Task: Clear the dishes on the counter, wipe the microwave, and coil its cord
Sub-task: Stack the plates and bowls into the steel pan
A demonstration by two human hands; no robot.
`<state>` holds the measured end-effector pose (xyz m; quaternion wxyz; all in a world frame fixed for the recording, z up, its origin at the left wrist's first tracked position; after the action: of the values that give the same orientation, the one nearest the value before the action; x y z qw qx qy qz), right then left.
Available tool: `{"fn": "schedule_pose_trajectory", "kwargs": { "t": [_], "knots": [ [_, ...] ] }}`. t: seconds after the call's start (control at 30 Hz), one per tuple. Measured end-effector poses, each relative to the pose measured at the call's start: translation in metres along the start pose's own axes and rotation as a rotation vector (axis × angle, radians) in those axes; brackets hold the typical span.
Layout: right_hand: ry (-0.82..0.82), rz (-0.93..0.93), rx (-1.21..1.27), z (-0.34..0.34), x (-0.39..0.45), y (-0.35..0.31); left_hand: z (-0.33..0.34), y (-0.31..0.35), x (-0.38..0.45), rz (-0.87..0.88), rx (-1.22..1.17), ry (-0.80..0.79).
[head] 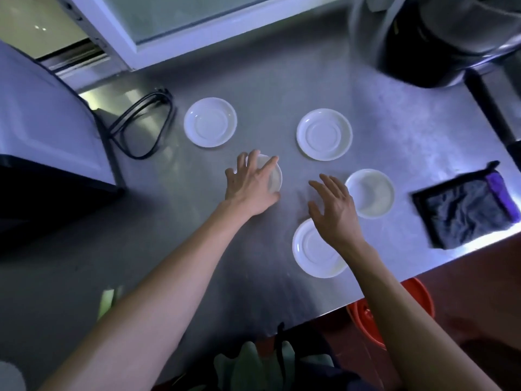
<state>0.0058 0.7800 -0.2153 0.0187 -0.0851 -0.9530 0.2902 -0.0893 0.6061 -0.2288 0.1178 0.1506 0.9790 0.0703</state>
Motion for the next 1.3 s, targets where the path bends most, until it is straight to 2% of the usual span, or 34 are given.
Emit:
{"fn": "schedule_pose_trajectory", "kwargs": {
  "t": [0.2, 0.37, 0.53, 0.73, 1.03, 1.3],
  "knots": [
    [0.131, 0.082, -0.067, -0.032, 0.007, 0.042, 0.005, 0.065, -0.002, 0.189, 0.034, 0.054],
    [0.046, 0.205, -0.232, -0.038, 0.007, 0.089, 0.018, 0.082, 0.001, 0.216, 0.065, 0.022],
    [-0.057, 0.247, -0.251, -0.031, 0.007, 0.11, 0.024, 0.099, 0.003, 0.225, 0.074, 0.013],
    [-0.101, 0.217, -0.229, -0.022, 0.01, 0.111, 0.029, 0.108, 0.0, 0.225, 0.077, -0.002],
    [-0.037, 0.169, -0.235, -0.019, 0.008, 0.1, 0.022, 0.1, -0.012, 0.19, 0.082, 0.026],
    [-0.035, 0.053, -0.233, -0.012, 0.005, 0.051, -0.003, 0.053, -0.043, 0.088, 0.089, 0.099]
  ]
}}
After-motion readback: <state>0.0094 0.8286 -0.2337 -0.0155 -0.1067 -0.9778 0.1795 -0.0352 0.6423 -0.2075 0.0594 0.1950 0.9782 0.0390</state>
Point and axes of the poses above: each hand's wrist, its own x-axis towards the middle knuckle, its own z-axis out of the palm, y = z × x, the point moved 6 cm from there along x, towards the middle knuckle, and after that the axes turned 9 degrees about y, right-handed, at the moved point
